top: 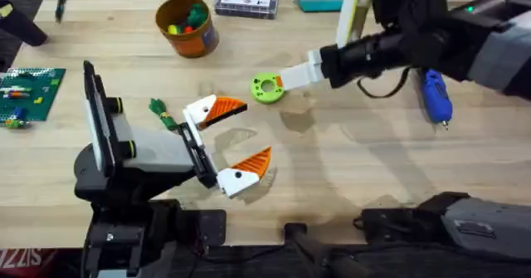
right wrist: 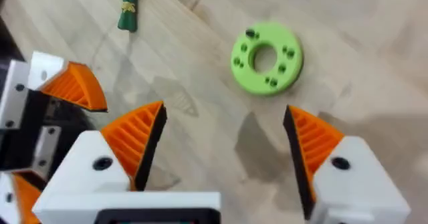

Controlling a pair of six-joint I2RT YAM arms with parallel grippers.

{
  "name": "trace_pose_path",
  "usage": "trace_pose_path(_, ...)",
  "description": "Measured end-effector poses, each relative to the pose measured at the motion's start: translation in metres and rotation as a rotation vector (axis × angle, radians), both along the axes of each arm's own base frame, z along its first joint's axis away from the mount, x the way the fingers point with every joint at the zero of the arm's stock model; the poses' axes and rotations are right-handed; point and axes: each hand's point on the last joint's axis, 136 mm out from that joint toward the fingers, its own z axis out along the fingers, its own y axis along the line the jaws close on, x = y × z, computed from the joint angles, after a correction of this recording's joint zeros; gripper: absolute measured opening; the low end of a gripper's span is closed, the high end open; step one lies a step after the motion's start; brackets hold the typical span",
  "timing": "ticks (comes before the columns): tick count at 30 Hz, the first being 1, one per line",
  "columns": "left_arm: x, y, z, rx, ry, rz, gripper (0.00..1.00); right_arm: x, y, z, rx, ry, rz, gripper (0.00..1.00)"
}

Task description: Pick up the gripper from the table and insert it into the empty holder that is missing its gripper. Then pick up a screw, insert it into the mounting hole, and use the screwdriver to tighten it. Finally, clean up the table by picking up the vegetable and placing it into the bucket.

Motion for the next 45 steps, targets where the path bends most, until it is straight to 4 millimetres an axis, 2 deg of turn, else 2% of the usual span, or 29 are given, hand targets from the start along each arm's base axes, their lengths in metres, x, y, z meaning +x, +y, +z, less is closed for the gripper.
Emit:
trace_pose_path(3, 0.0, 0.0, 0.0, 0.0, 0.0, 0.0, 0.985, 0.009, 0.008, 0.013, -0.03, -0.165, 0.099, 0.994)
trace_pose_path(6, 0.0, 0.0, 0.0, 0.0, 0.0, 0.0, 0.985, 0.009, 0.016, 0.018, -0.056, -0.277, 0.192, 0.993)
trace_pose_path(15, 0.0, 0.0, 0.0, 0.0, 0.0, 0.0, 0.985, 0.014, 0.023, 0.019, -0.083, -0.396, 0.28, 0.993)
trace_pose_path(17, 0.0, 0.0, 0.0, 0.0, 0.0, 0.0, 0.985, 0.014, 0.024, 0.02, -0.083, -0.406, 0.286, 0.948)
trace_pose_path(19, 0.0, 0.0, 0.0, 0.0, 0.0, 0.0, 0.985, 0.015, 0.026, 0.018, -0.085, -0.41, 0.295, 0.853)
trace_pose_path(20, 0.0, 0.0, 0.0, 0.0, 0.0, 0.0, 0.985, 0.016, 0.028, 0.016, -0.085, -0.41, 0.299, 0.753)
trace_pose_path(21, 0.0, 0.0, 0.0, 0.0, 0.0, 0.0, 0.985, 0.017, 0.03, 0.012, -0.086, -0.41, 0.305, 0.71)
trace_pose_path(24, 0.0, 0.0, 0.0, 0.0, 0.0, 0.0, 0.985, 0.021, 0.04, -0.004, -0.089, -0.395, 0.325, 0.681)
trace_pose_path(27, 0.0, 0.0, 0.0, 0.0, 0.0, 0.0, 0.985, 0.022, 0.052, -0.025, -0.102, -0.379, 0.362, 0.603)
trace_pose_path(34, 0.0, 0.0, 0.0, 0.0, 0.0, 0.0, 0.985, 0.029, 0.073, -0.068, -0.167, -0.399, 0.411, 0.592)
trace_pose_path(37, 0.0, 0.0, 0.0, 0.0, 0.0, 0.0, 0.985, 0.03, 0.078, -0.074, -0.194, -0.424, 0.426, 0.567)
trace_pose_path(45, 0.0, 0.0, 0.0, 0.0, 0.0, 0.0, 0.985, 0.035, 0.088, -0.07, -0.238, -0.521, 0.444, 0.533)
